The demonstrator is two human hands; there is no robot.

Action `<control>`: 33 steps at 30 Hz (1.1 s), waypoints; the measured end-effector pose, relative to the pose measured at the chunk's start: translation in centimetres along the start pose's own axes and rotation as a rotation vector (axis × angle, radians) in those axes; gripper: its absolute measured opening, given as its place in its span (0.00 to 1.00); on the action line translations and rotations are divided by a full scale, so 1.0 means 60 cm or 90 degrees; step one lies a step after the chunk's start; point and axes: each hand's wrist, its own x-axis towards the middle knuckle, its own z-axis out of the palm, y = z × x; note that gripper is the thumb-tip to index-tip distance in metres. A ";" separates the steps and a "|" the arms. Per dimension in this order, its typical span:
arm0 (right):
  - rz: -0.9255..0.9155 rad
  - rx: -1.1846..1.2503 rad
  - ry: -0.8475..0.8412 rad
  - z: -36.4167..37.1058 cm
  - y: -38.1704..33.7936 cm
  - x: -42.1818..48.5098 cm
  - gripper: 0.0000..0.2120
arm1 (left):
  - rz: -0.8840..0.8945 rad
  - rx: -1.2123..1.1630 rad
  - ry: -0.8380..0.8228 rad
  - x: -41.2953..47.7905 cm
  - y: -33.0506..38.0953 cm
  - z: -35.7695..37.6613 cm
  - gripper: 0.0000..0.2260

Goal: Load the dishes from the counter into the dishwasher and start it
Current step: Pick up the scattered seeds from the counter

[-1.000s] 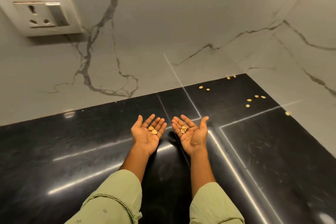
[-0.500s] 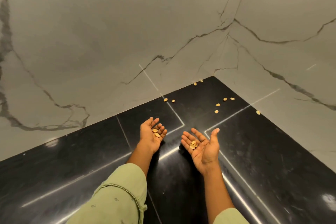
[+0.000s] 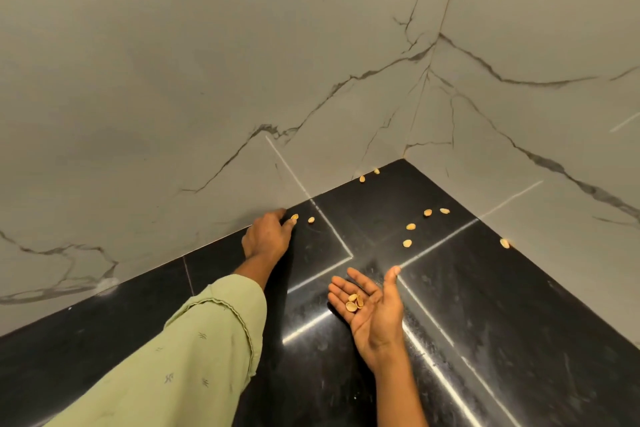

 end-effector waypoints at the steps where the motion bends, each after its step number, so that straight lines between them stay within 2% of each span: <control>1: -0.003 -0.002 -0.003 0.002 0.000 0.002 0.42 | 0.012 0.010 -0.001 0.007 0.000 0.001 0.16; 9: -0.017 -0.002 -0.031 -0.008 0.006 0.014 0.43 | 0.118 0.040 0.002 0.046 -0.004 0.023 0.14; 12: -0.021 0.003 -0.031 -0.006 0.006 0.012 0.43 | 0.096 -0.006 0.018 0.043 -0.002 0.030 0.11; 14: -0.020 0.017 -0.029 -0.005 0.005 0.011 0.44 | 0.022 -0.186 0.035 0.033 0.008 0.033 0.07; 16: -0.020 0.033 -0.022 -0.002 0.003 0.010 0.44 | -0.104 -0.574 0.012 0.016 0.020 0.031 0.08; 19: -0.025 0.037 -0.007 0.006 -0.001 0.010 0.44 | -0.270 -1.084 -0.217 -0.019 0.020 0.019 0.11; 21: -0.028 0.023 0.005 0.012 -0.004 0.012 0.44 | -0.280 -1.258 -0.300 -0.043 0.010 0.019 0.09; 24: -0.033 0.003 0.016 0.025 -0.010 0.021 0.41 | -0.226 -1.374 -0.331 -0.067 -0.009 0.043 0.13; 29: -0.048 -0.050 0.026 0.053 -0.029 0.061 0.39 | -0.194 -1.387 -0.427 -0.083 -0.033 0.054 0.30; 31: -0.057 -0.142 0.063 0.073 -0.032 0.085 0.36 | -0.208 -1.378 -0.445 -0.088 -0.036 0.055 0.33; 33: -0.112 -0.292 0.109 0.098 -0.031 0.114 0.26 | -0.224 -1.389 -0.421 -0.093 -0.036 0.052 0.32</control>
